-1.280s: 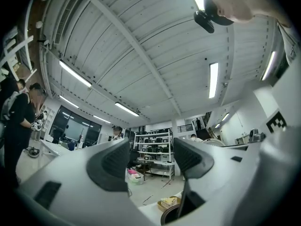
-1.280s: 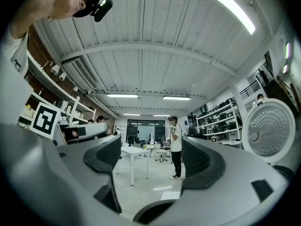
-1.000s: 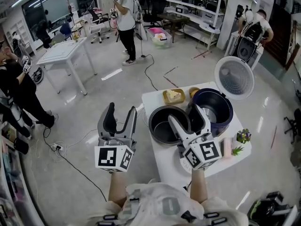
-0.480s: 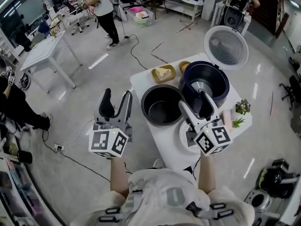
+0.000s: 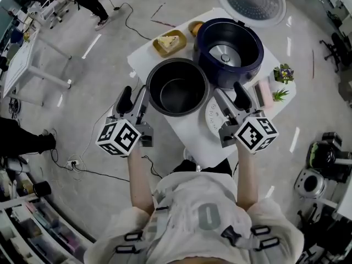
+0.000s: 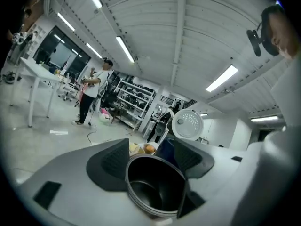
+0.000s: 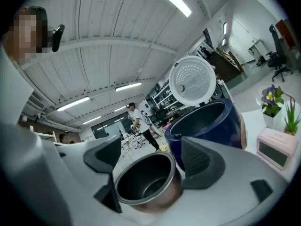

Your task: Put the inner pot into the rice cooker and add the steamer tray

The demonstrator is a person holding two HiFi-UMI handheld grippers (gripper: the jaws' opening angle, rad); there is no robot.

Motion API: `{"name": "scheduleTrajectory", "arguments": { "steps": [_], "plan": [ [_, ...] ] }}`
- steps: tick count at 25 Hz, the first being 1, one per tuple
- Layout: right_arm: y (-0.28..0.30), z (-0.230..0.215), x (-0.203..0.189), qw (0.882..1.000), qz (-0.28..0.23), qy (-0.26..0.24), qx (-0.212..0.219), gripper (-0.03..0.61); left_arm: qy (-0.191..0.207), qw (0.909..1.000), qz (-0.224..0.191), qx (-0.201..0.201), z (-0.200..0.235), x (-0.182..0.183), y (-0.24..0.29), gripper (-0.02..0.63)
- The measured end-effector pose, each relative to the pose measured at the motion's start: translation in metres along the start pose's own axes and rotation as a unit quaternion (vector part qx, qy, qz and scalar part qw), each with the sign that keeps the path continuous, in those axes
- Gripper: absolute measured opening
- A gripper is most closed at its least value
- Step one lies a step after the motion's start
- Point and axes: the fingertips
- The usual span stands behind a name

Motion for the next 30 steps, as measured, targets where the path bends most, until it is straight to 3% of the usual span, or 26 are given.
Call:
{"name": "scheduleTrajectory", "arguments": {
  "steps": [6, 11, 19, 30],
  "plan": [
    [0.012, -0.029, -0.048, 0.998, 0.046, 0.023, -0.021, 0.393, -0.065, 0.9957, 0.065, 0.008, 0.03, -0.063, 0.02, 0.279],
    [0.014, -0.041, -0.088, 0.994, 0.088, 0.049, -0.035, 0.391, -0.075, 0.9891, 0.127, -0.005, 0.034, -0.105, 0.023, 0.279],
    [0.03, -0.039, -0.126, 0.989, 0.128, 0.074, -0.019, 0.391, -0.089, 0.9869, 0.133, -0.021, 0.039, -0.122, 0.034, 0.278],
    [0.037, -0.035, -0.146, 0.986, 0.164, 0.029, -0.005, 0.343, -0.084, 0.9864, 0.14, -0.017, 0.04, -0.135, 0.041, 0.245]
  ]
}}
Point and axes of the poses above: the fingertips, and each gripper's own axes: y forward along the fingers, z to its left, x out of its top, and after that the axes turned 7 degrees about -z, right-handed
